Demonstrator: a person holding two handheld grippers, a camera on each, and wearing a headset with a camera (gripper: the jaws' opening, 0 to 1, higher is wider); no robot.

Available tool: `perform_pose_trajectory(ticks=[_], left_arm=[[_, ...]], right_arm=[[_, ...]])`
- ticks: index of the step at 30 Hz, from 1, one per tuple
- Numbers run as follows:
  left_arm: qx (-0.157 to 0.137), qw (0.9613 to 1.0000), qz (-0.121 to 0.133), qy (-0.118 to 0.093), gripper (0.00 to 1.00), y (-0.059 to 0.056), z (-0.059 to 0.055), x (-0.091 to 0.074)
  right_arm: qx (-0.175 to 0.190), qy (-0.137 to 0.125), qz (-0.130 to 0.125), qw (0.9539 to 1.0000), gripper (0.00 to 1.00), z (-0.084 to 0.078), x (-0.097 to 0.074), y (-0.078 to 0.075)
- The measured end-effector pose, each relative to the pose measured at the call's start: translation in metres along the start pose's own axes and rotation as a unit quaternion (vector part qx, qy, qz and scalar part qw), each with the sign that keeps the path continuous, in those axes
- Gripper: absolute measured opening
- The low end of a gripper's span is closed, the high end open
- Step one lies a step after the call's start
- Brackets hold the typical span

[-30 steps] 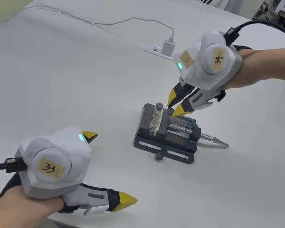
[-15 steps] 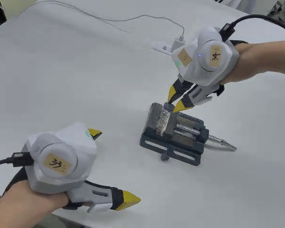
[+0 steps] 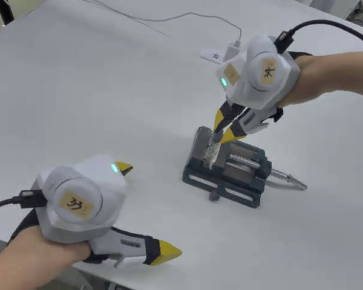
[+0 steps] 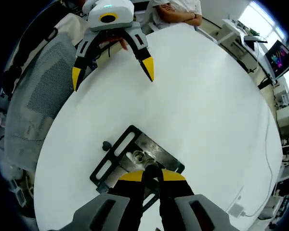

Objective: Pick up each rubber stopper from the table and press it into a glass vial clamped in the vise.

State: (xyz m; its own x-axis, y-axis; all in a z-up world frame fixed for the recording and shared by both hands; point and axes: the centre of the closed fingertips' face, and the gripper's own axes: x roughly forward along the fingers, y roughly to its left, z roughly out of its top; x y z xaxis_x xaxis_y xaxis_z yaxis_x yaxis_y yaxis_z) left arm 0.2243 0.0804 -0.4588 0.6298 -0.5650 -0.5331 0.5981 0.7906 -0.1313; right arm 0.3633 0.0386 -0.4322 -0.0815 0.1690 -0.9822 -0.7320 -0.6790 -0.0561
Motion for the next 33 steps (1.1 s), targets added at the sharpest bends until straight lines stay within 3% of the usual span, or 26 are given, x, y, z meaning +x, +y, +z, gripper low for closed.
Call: perform_pose_trajectory(ticks=[12, 33], left_arm=[[-0.003, 1.0000, -0.007, 0.004, 0.98, -0.0033, -0.0048, 0.0021], [-0.007, 0.9999, -0.007, 0.003, 0.98, -0.0035, -0.0069, 0.0029]], right_arm=[[0.013, -0.008, 0.000, 0.9999, 0.06, 0.0100, 0.0005, 0.0064], [0.041, 0.002, -0.003, 0.9992, 0.06, 0.0032, 0.0052, -0.0009]])
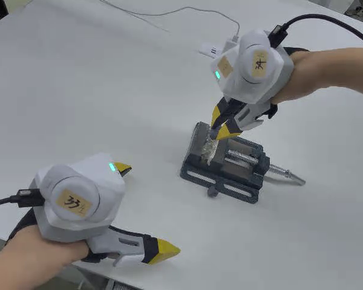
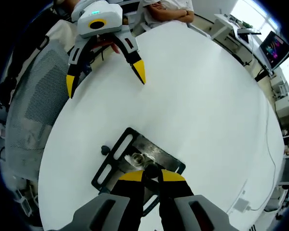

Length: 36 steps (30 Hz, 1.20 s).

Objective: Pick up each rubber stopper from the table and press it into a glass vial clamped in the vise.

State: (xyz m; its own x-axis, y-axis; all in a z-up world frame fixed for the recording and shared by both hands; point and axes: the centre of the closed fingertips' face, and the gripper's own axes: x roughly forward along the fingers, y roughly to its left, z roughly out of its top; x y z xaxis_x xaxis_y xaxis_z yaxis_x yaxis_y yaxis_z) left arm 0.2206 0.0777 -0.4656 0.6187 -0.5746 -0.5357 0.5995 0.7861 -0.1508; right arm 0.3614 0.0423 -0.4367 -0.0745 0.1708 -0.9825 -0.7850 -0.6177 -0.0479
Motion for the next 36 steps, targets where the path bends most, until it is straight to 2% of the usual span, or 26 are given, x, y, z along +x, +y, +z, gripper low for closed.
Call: perform_pose_trajectory(ticks=[7, 13, 19, 25, 31, 34, 36], left_arm=[[0.000, 1.0000, -0.001, -0.002, 0.97, 0.0001, 0.0020, 0.0010], [-0.001, 1.0000, -0.001, -0.003, 0.97, 0.0008, 0.0029, 0.0023], [-0.001, 1.0000, -0.002, -0.004, 0.97, 0.0000, 0.0040, 0.0033], [-0.001, 1.0000, -0.005, -0.004, 0.97, -0.0013, 0.0039, 0.0043], [-0.001, 1.0000, -0.007, -0.003, 0.97, -0.0027, 0.0043, 0.0049], [-0.002, 1.0000, -0.007, -0.006, 0.96, -0.0024, 0.0049, 0.0048], [-0.001, 1.0000, -0.008, -0.004, 0.96, -0.0028, 0.0042, 0.0047]], right_arm=[[0.021, 0.010, -0.004, 0.9997, 0.05, 0.0009, 0.0005, 0.0008], [0.052, 0.016, -0.011, 0.9984, 0.04, 0.0021, -0.0002, 0.0004], [0.088, 0.004, -0.020, 0.9959, 0.04, 0.0033, -0.0015, 0.0023], [0.127, -0.008, -0.037, 0.9912, 0.04, 0.0026, -0.0005, -0.0004], [0.144, -0.005, -0.050, 0.9884, 0.04, 0.0030, -0.0007, 0.0003], [0.158, -0.009, -0.058, 0.9858, 0.04, 0.0033, -0.0017, 0.0013], [0.180, -0.019, -0.067, 0.9813, 0.04, 0.0039, -0.0017, 0.0017]])
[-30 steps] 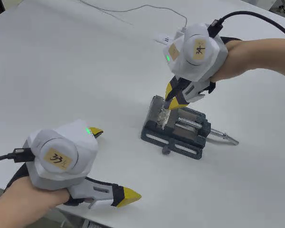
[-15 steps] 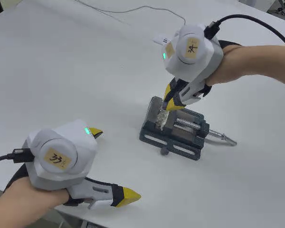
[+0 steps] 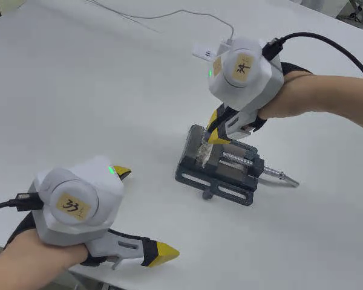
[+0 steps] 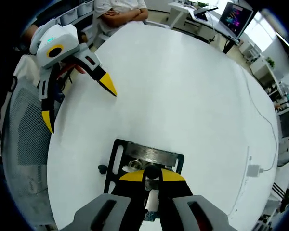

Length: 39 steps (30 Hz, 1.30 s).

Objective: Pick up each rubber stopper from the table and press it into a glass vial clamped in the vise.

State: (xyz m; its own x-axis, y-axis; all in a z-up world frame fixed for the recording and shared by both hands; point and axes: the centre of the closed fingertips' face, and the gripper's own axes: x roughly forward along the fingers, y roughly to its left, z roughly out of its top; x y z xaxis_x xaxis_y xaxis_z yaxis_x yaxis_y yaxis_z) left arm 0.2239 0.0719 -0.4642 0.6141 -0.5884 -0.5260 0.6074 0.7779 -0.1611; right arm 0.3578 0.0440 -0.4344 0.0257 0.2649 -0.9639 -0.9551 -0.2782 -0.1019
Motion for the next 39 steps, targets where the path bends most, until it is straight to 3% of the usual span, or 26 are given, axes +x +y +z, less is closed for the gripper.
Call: perform_pose_trajectory(ticks=[5, 14, 25, 33, 39], left_arm=[[0.000, 1.0000, -0.001, -0.001, 0.96, -0.0002, -0.0004, -0.0003], [-0.002, 1.0000, 0.000, -0.001, 0.96, 0.0006, -0.0004, -0.0016], [-0.002, 1.0000, 0.003, -0.002, 0.96, 0.0041, 0.0000, -0.0029], [-0.002, 1.0000, 0.001, 0.001, 0.95, 0.0032, -0.0017, -0.0020], [-0.003, 1.0000, 0.000, 0.000, 0.95, 0.0032, -0.0016, -0.0012]], right_arm=[[0.019, -0.022, -0.011, 0.9995, 0.04, -0.0017, 0.0009, -0.0017], [0.017, -0.043, -0.048, 0.9978, 0.05, -0.0019, 0.0019, -0.0025], [-0.010, -0.048, -0.046, 0.9977, 0.06, -0.0004, 0.0020, -0.0046], [-0.022, -0.044, -0.052, 0.9974, 0.08, 0.0044, -0.0007, 0.0022], [-0.022, -0.046, -0.051, 0.9974, 0.09, 0.0009, 0.0002, -0.0030]])
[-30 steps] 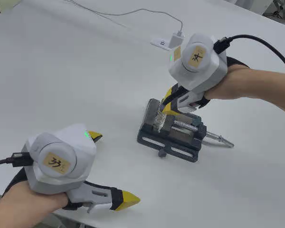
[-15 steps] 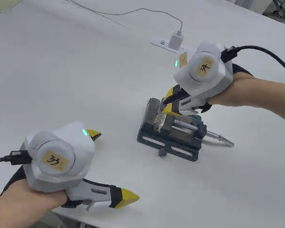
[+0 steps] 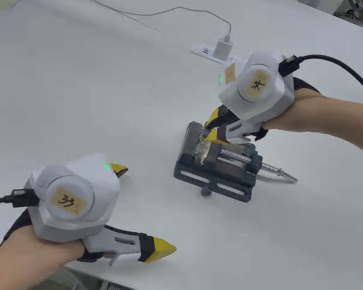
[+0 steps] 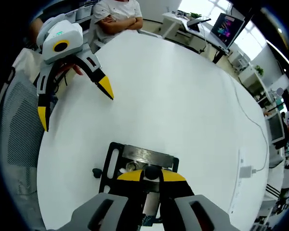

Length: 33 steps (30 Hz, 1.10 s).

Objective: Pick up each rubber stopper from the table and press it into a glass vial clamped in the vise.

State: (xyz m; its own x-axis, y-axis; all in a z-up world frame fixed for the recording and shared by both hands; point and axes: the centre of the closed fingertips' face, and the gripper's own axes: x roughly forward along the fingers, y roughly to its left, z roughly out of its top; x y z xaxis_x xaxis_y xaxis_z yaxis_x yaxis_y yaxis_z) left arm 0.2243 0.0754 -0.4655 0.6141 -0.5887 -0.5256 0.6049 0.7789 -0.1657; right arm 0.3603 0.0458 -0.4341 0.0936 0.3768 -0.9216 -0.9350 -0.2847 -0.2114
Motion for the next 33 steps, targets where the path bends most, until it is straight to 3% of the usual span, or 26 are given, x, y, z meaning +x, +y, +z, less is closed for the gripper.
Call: perform_pose_trajectory(ticks=[6, 15, 21, 24, 28, 33], left_arm=[[-0.001, 1.0000, 0.000, 0.001, 0.95, 0.000, -0.001, 0.000], [-0.001, 1.0000, -0.003, 0.004, 0.95, -0.001, -0.003, 0.001], [0.000, 1.0000, -0.004, 0.003, 0.95, -0.001, -0.002, 0.002], [-0.001, 1.0000, -0.004, 0.002, 0.95, 0.000, -0.001, 0.002], [-0.001, 1.0000, -0.003, 0.003, 0.95, 0.001, -0.002, 0.002], [-0.002, 1.0000, -0.004, 0.005, 0.95, 0.001, -0.002, 0.002]], right_arm=[[-0.003, -0.001, -0.002, 1.0000, 0.09, 0.003, -0.002, 0.004], [-0.001, -0.004, 0.000, 1.0000, 0.09, 0.000, 0.000, -0.001], [0.003, -0.010, -0.005, 0.9999, 0.15, 0.000, -0.004, -0.008], [0.004, -0.011, 0.008, 0.9999, 0.13, 0.003, -0.010, -0.005], [0.037, -0.028, 0.032, 0.9984, 0.08, 0.010, -0.014, -0.007], [0.053, -0.026, 0.051, 0.9970, 0.02, 0.009, -0.014, -0.016]])
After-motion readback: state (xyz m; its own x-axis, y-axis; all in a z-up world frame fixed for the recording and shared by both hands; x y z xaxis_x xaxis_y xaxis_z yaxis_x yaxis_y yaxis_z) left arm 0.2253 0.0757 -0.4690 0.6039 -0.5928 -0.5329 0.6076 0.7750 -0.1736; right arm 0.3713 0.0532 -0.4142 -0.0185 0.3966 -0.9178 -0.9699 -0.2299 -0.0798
